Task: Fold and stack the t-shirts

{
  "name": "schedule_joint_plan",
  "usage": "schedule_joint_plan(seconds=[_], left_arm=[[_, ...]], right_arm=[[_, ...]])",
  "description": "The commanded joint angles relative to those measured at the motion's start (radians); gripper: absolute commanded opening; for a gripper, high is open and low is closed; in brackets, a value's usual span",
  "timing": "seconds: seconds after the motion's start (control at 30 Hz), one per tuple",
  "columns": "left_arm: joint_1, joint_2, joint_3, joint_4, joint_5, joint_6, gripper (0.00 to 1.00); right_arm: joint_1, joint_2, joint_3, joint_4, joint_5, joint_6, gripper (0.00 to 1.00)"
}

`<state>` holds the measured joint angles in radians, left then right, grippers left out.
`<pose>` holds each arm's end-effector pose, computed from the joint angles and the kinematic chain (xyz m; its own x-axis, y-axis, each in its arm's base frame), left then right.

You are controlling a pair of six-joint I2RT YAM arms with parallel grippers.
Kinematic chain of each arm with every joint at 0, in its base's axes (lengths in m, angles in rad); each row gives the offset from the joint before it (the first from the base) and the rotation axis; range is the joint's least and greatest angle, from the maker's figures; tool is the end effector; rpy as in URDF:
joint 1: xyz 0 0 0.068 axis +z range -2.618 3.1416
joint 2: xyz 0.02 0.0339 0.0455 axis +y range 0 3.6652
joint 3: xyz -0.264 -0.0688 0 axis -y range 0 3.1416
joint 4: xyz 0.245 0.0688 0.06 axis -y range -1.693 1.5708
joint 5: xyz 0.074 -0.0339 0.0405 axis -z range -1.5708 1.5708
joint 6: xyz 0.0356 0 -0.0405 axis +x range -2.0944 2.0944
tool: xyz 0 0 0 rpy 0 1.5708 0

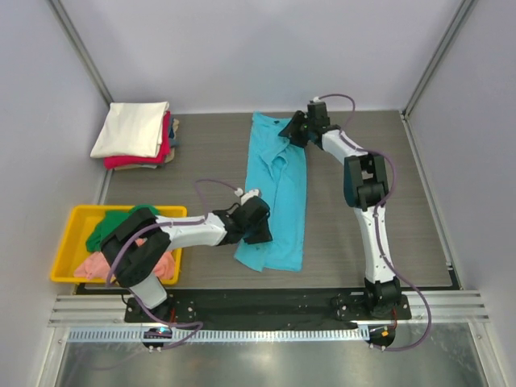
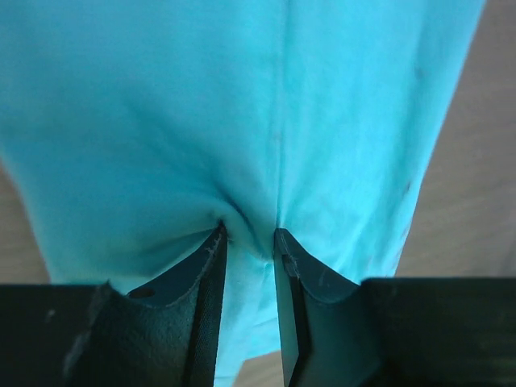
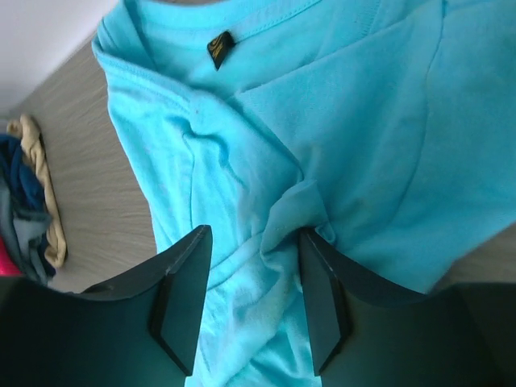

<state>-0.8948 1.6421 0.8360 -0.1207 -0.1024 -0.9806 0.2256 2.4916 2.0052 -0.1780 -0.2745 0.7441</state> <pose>0.2014 -0.2453 0.1541 -0.8913 -0.2097 -0.4020 -0.0052 0.8913 -0.4533 0.5437 0.1347 0.1450 -0.7288 0.5016 -0.4660 0.0956 0.7485 0.6562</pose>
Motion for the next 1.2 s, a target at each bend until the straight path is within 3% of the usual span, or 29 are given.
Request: schedule_joint_plan(seconds=[0.0, 0.23, 0.43, 0.67, 0.9, 1.17], left_arm=[[-0.085, 0.042, 0.043, -0.053, 0.073, -0.079, 0.32], [-0.127, 0.054, 0.075, -0.007, 0.145, -0.136, 0.34], [-0.17, 0.102, 0.112, 0.062, 0.202, -0.15, 0.35], [-0.177, 0.073, 0.127, -0.033, 0.127, -0.122, 0.35], [-0.204, -0.027, 0.114, -0.233, -0.029, -0.102, 0.36], [-0.205, -0.175, 0.006, -0.338, -0.149, -0.119, 0.36]], right_arm=[[0.066, 0.165, 0.127, -0.184, -0.084, -0.089, 0.55], [0.073, 0.296, 0.36, -0.196, -0.155, -0.101, 0.67], [0.083, 0.32, 0.418, -0.195, -0.199, -0.129, 0.72], [0.078, 0.297, 0.403, -0.195, -0.167, -0.16, 0.73], [0.034, 0.25, 0.319, -0.192, -0.019, -0.106, 0.72], [-0.035, 0.118, 0.123, -0.157, 0.213, -0.009, 0.71]])
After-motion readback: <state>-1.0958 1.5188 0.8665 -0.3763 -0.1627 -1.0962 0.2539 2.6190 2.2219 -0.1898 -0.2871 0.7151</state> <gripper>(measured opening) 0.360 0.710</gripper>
